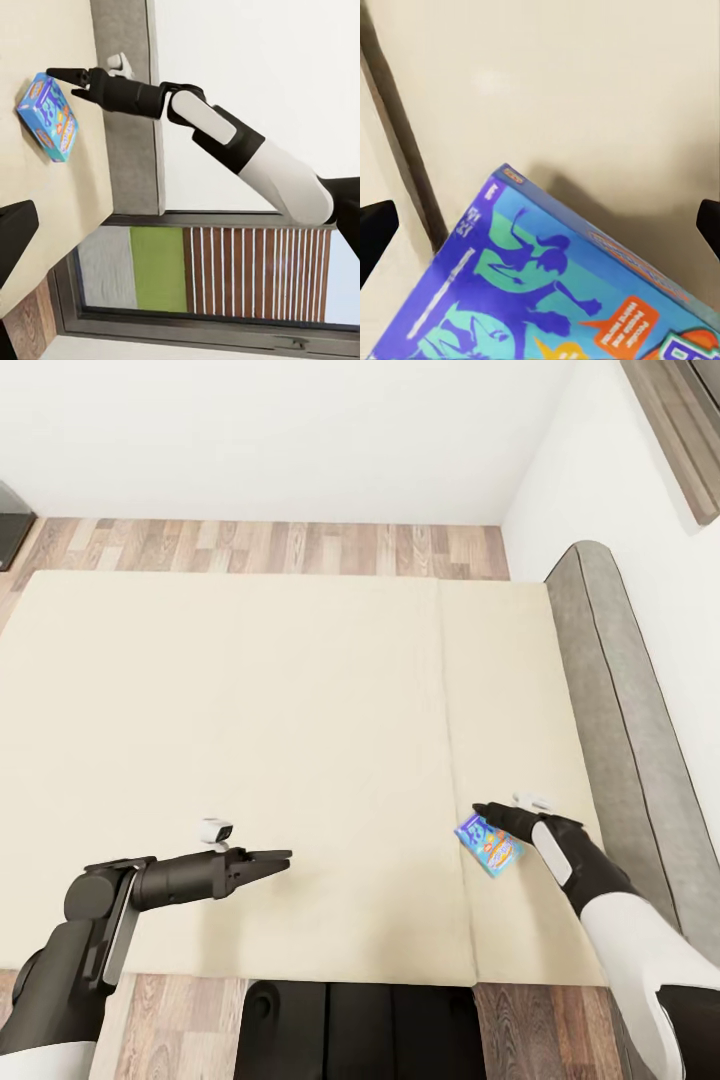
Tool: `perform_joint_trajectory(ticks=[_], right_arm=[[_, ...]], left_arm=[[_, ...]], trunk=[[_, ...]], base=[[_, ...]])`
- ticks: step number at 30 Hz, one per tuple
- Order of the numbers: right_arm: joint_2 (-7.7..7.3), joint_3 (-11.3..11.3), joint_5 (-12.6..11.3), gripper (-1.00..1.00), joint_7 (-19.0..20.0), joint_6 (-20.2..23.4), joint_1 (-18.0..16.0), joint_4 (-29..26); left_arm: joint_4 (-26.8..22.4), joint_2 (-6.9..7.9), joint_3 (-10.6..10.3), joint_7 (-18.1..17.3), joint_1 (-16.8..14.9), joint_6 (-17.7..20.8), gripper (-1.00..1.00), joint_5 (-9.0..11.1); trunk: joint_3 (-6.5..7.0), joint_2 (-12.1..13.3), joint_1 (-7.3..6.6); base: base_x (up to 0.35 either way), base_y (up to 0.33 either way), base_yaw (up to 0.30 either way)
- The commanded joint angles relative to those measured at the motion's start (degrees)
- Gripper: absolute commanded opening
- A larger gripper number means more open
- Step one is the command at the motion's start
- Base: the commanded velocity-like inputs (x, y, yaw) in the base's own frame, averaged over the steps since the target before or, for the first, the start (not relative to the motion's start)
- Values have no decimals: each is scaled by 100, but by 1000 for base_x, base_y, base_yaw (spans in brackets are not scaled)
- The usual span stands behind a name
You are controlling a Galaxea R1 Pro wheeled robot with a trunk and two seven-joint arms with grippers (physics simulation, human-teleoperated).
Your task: Put all the toys in the child's room - the three board games (two on the bed and one on the table), the two jigsaw puzzles on the table, and the tennis ball on the table - inside the toy box on the table in the child's room.
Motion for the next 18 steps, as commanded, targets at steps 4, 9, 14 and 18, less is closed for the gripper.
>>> perform_joint_trajectory(ticks=[4, 9, 14, 18], right_arm=[[68, -19, -145, 100, 146, 163, -1, -136], [69, -15, -209, 100, 307, 323, 10, -297], [69, -23, -368, 100, 468, 484, 145, -457], [70, -40, -496, 100, 596, 612, 274, -585]], left_arm=[[-1, 5, 0, -14, -1, 61, 100, -1], [-1, 7, -1, -12, -1, 61, 100, -1], [-1, 8, -1, -12, -1, 61, 100, 0], [-1, 8, 4, -12, -1, 61, 100, 0]], trunk=[[-6, -9, 3], [-6, -9, 3], [-6, -9, 3], [-6, -9, 3]], base=[[0, 0, 0], [0, 0, 0], [0, 0, 0], [0, 0, 0]])
